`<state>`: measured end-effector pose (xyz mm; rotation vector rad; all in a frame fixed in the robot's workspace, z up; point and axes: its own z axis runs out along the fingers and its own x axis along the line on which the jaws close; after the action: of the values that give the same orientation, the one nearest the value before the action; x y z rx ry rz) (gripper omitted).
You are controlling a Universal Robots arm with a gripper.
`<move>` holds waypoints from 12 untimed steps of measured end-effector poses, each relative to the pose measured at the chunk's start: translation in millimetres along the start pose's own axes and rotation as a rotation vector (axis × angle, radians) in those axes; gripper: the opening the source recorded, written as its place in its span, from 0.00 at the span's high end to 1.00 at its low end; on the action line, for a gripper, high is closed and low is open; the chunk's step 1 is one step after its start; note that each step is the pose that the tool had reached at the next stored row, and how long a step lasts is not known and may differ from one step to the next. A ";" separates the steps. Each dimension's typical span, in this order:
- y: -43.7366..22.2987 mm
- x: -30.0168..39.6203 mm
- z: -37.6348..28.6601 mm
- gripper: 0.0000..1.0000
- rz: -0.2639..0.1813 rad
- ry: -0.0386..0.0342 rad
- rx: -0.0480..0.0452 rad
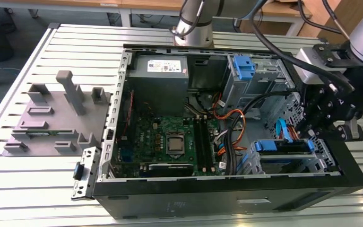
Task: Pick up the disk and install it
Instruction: 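Insert the second disk wire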
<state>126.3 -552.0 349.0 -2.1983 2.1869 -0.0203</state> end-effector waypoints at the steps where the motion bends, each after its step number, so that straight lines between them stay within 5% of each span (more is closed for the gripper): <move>1: -0.1 -0.1 -2.0 0.76 0.000 0.0001 0.0000; 12: -0.6 -0.3 -14.4 0.76 0.000 -0.0004 0.0000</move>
<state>126.3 -551.9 363.4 -2.1981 2.1866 -0.0198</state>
